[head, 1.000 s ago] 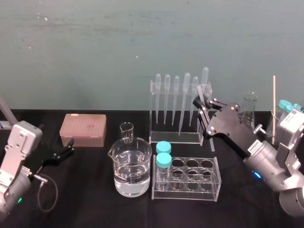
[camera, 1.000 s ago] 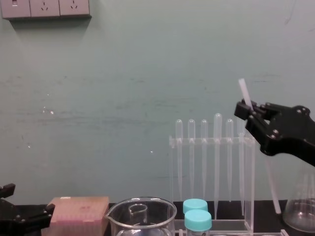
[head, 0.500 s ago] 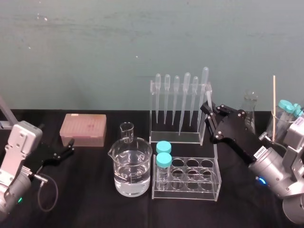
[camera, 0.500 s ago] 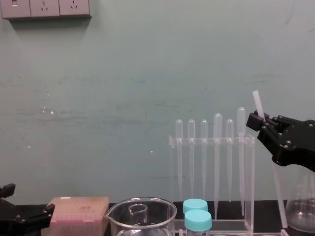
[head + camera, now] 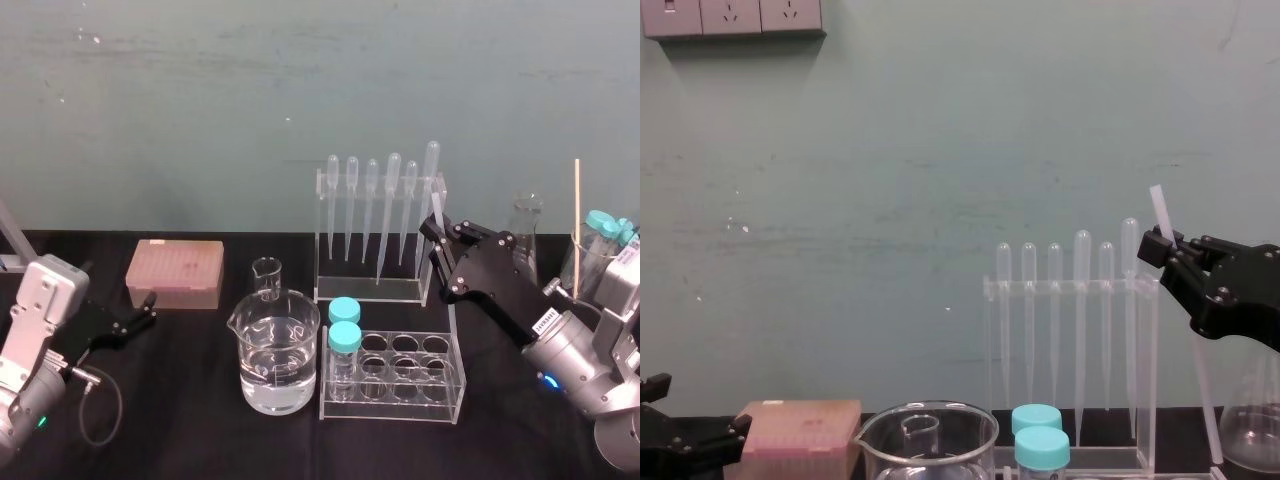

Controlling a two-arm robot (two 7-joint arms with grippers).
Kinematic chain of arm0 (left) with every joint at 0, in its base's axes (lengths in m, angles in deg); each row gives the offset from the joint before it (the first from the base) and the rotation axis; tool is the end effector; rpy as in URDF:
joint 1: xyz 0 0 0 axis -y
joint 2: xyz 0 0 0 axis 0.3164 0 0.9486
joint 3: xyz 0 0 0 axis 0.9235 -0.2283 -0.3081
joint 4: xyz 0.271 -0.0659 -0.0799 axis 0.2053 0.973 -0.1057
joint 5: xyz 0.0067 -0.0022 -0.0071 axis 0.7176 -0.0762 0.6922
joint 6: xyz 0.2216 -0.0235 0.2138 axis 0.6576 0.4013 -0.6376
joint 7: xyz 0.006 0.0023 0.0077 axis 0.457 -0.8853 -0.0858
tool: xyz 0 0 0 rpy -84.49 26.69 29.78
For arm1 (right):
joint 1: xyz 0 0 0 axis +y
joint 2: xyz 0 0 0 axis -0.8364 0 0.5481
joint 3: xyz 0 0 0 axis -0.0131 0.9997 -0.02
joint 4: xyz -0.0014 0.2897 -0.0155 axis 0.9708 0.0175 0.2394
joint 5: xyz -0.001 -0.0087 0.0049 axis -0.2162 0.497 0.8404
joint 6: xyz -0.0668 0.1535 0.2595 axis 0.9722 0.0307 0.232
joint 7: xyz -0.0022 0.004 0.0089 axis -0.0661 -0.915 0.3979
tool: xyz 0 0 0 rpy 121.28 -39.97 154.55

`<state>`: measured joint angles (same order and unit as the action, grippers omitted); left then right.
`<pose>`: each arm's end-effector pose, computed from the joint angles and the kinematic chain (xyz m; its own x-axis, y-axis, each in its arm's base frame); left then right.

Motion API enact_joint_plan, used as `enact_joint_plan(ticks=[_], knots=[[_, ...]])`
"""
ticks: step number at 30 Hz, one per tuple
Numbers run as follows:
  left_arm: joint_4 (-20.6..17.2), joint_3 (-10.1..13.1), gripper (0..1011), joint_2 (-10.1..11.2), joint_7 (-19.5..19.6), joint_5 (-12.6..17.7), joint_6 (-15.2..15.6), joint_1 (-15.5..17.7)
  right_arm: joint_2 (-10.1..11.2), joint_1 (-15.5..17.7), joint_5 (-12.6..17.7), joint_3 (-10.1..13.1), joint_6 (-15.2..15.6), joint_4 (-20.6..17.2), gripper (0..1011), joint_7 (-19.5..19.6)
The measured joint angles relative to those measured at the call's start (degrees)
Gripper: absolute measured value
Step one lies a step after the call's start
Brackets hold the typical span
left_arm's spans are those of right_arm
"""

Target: Pick up the stirring rod with one hand, then place it down.

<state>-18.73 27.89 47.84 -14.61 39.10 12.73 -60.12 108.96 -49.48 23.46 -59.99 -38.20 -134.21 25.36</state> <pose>0.3581 0.0825 -0.3023 0.2923 0.8803 0.3737 -0.9552 0.2873 0.0704 0.3973 -0.0505 -0.2949 0.6263 -0.7422 0.2386 0.6456 0.6653 0.3749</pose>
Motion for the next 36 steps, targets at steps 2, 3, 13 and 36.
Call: enact_joint_plan(ticks=[2, 3, 13, 36], knots=[[0.0, 0.0, 1000, 0.0, 0.0, 0.0, 0.0, 0.0, 0.0, 0.0, 0.0, 0.0, 0.0, 0.0, 72, 0.0], [0.0, 0.0, 1000, 0.0, 0.0, 0.0, 0.0, 0.0, 0.0, 0.0, 0.0, 0.0, 0.0, 0.0, 72, 0.0], [0.0, 0.0, 1000, 0.0, 0.0, 0.0, 0.0, 0.0, 0.1, -0.1, -0.1, -0.1, 0.0, -0.1, 72, 0.1], [0.0, 0.0, 1000, 0.0, 0.0, 0.0, 0.0, 0.0, 0.1, -0.1, -0.1, -0.1, 0.0, -0.1, 72, 0.1]])
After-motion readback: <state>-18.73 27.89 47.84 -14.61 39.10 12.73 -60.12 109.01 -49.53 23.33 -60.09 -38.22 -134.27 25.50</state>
